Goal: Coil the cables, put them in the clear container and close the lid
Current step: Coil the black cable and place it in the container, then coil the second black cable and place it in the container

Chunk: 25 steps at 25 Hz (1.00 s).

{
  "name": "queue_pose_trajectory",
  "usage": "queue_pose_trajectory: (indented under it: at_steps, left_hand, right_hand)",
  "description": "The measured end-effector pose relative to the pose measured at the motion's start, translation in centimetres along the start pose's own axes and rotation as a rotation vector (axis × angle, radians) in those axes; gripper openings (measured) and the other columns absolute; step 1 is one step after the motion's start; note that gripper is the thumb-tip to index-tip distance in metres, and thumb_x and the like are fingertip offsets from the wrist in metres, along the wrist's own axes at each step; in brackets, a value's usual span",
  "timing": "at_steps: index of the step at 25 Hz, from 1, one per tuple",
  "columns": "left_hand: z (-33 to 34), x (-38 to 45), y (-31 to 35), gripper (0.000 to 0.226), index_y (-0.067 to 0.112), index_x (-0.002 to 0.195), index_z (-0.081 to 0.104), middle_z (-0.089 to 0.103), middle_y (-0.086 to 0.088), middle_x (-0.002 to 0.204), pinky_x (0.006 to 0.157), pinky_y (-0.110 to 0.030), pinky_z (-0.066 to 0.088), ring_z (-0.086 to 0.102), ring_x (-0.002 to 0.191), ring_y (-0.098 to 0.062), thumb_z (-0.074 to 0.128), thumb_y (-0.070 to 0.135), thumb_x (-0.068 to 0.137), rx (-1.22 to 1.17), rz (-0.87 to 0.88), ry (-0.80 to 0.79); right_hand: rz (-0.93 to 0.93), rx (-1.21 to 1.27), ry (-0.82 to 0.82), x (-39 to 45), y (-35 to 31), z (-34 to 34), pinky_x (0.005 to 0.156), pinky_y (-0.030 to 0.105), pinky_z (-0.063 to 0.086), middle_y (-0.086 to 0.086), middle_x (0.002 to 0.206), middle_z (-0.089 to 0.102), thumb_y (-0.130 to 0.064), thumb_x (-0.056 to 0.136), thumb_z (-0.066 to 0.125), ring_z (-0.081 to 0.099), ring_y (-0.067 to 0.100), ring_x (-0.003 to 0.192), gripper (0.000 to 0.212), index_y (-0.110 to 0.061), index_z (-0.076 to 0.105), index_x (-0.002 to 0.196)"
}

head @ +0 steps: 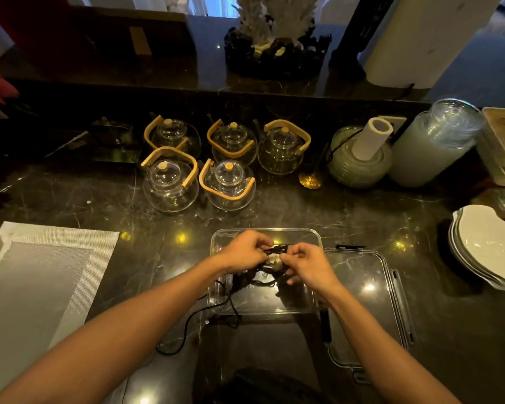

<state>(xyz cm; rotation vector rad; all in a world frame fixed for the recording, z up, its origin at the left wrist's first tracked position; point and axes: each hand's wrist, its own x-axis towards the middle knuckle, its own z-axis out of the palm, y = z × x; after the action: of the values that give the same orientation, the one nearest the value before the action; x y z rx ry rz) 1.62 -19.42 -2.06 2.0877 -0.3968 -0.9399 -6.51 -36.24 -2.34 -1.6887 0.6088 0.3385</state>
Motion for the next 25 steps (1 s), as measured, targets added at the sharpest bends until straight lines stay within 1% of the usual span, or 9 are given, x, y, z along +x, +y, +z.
queue_pose_trajectory:
  at_steps: [2,5,7,9,14,17,19,23,25]
  left_hand:
    - [1.1,0.2,-0.4,0.039,0.007,0.117,0.071,0.075,-0.009,0.111,0.09,-0.029,0.053,0.069,0.105,-0.025,0.06,-0.01,0.084,0.023,-0.016,0.119]
    - [2.6,0.4,-0.2,0.043,0.009,0.117,0.072,0.074,-0.01,0.113,0.091,-0.03,0.051,0.066,0.108,-0.024,0.053,-0.01,0.084,0.131,0.017,0.267]
    - [3.2,0.5,-0.2,0.043,0.01,0.119,0.07,0.073,-0.012,0.113,0.089,-0.033,0.05,0.065,0.109,-0.027,0.054,-0.008,0.083,0.203,0.033,0.262]
    - [3.6,0.4,-1.0,0.043,0.012,0.12,0.068,0.07,-0.014,0.114,0.086,-0.037,0.051,0.064,0.108,-0.031,0.056,-0.005,0.083,0.326,0.05,0.265]
    - [2.9,0.4,-2.3,0.033,0.009,0.11,0.067,0.063,-0.013,0.111,0.083,-0.045,0.054,0.063,0.101,-0.034,0.056,-0.005,0.083,0.495,0.049,0.25]
    - [2.3,0.8,-2.1,0.026,0.009,0.107,0.069,0.068,-0.014,0.108,0.082,-0.043,0.054,0.065,0.1,-0.035,0.058,0.001,0.085,0.478,0.027,0.242]
    - [1.8,0.8,-1.7,0.025,0.01,0.108,0.071,0.073,-0.012,0.106,0.083,-0.041,0.055,0.068,0.1,-0.031,0.061,0.005,0.086,0.453,0.043,0.25]
    - [-0.9,-1.2,-0.1,0.025,0.014,0.114,0.073,0.076,-0.002,0.104,0.088,-0.034,0.057,0.07,0.096,-0.014,0.065,0.009,0.091,0.244,0.102,0.271]
    - [-3.1,-3.6,0.2,0.024,0.016,0.115,0.072,0.075,0.003,0.096,0.083,-0.027,0.058,0.07,0.088,-0.007,0.067,0.013,0.092,0.121,0.119,0.343]
  right_hand:
    - [0.023,-0.04,0.01,1.0,0.6,0.7,0.043,0.025,0.056,0.018,0.079,0.06,-0.003,0.096,0.067,0.058,0.015,0.054,0.016,-0.007,0.055,0.086]
    - [0.03,-0.126,0.061,2.4,1.6,1.8,0.05,0.033,0.061,0.013,0.074,0.064,-0.005,0.096,0.067,0.063,0.017,0.055,0.019,-0.009,0.055,0.082]
    - [0.028,-0.186,0.11,3.0,2.1,2.3,0.057,0.041,0.063,0.012,0.073,0.068,-0.006,0.095,0.067,0.066,0.019,0.06,0.018,-0.01,0.057,0.082]
    - [0.041,-0.19,0.13,3.3,2.3,2.5,0.06,0.042,0.062,0.01,0.072,0.069,-0.005,0.095,0.068,0.066,0.02,0.061,0.017,-0.009,0.058,0.082]
    - [0.074,-0.095,0.079,3.4,2.3,2.3,0.053,0.03,0.058,0.005,0.072,0.068,-0.003,0.093,0.07,0.063,0.013,0.06,0.012,-0.005,0.059,0.09]
    - [0.1,0.017,0.037,3.0,2.1,2.1,0.058,0.032,0.059,0.009,0.078,0.067,-0.001,0.093,0.069,0.063,0.017,0.068,0.015,0.001,0.057,0.101]
    - [0.107,-0.01,0.036,2.7,2.0,1.9,0.064,0.035,0.061,0.009,0.082,0.066,-0.003,0.093,0.07,0.066,0.019,0.074,0.02,0.002,0.057,0.107]
    - [-0.007,-0.285,0.106,1.2,0.9,1.1,0.069,0.049,0.064,0.004,0.081,0.068,-0.017,0.093,0.072,0.071,0.021,0.073,0.017,-0.014,0.059,0.104]
    - [-0.122,-0.412,0.167,-0.2,-0.6,0.9,0.071,0.047,0.063,0.002,0.082,0.07,-0.022,0.094,0.07,0.071,0.02,0.075,0.008,-0.018,0.063,0.096]
